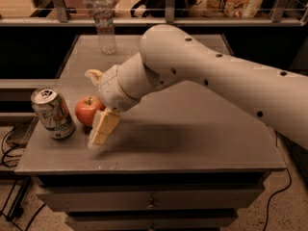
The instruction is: Move apple near 7up can
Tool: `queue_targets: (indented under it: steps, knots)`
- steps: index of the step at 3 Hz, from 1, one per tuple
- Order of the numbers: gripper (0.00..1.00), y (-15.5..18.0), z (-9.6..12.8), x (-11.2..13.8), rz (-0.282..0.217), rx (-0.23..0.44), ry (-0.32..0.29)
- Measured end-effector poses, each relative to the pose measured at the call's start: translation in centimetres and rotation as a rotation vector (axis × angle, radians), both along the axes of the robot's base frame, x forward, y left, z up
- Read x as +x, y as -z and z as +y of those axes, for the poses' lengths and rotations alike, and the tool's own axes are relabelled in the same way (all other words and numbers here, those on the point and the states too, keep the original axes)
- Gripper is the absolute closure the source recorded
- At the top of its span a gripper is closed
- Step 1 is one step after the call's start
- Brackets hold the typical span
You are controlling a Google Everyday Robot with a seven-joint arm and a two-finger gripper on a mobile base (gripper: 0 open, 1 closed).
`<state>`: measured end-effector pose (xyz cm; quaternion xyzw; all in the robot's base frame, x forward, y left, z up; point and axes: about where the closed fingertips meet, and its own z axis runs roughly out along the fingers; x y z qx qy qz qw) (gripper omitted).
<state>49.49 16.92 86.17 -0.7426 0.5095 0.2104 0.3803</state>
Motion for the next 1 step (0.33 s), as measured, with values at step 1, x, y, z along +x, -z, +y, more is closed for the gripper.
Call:
queue_targets:
  steps: [1]
  knots:
    - [0.0,0.0,0.01,0.0,0.0,0.0,0.0]
